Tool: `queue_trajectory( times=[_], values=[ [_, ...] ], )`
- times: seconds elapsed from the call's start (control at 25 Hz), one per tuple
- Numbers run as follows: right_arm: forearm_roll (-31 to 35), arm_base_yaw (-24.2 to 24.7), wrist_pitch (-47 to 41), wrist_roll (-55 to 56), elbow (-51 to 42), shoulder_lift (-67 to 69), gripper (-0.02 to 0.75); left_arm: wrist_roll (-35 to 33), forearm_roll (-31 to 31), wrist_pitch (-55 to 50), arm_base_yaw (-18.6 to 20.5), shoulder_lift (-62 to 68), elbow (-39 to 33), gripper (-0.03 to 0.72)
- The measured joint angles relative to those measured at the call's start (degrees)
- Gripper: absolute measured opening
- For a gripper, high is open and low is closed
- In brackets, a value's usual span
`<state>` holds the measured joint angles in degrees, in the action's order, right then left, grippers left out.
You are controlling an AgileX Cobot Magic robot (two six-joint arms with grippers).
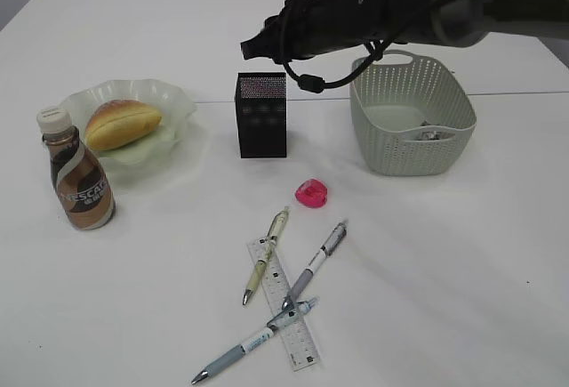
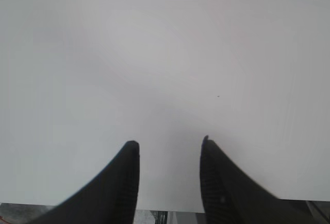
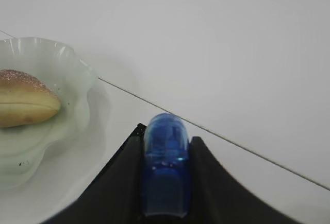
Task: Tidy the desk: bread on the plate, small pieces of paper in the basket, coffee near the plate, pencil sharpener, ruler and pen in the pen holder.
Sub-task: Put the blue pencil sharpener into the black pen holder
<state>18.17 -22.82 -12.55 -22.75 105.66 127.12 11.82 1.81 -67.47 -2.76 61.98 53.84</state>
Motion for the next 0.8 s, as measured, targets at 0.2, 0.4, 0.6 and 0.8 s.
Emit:
queue_trajectory(
  times=[0.2,0.4,0.6,0.8],
  values=[
    [2.73,0.00,0.00,-0.14,3.12,3.99,0.157,0.00,0.45,0.00,0.00,0.00,0.00,0.287],
    [3.65,0.00,0.00,-0.14,3.69,5.46,0.160,0.00,0.57,0.00,0.00,0.00,0.00,0.284],
    [3.76,0.00,-0.61,-0.27,3.78,5.46,0.239,0.00,1.47,0.00,0.00,0.00,0.00,0.279],
    [4.39,0.00,-1.26,-0.40,3.82,5.46,0.381,0.00,2.18,0.00,0.00,0.00,0.00,0.277]
  ],
)
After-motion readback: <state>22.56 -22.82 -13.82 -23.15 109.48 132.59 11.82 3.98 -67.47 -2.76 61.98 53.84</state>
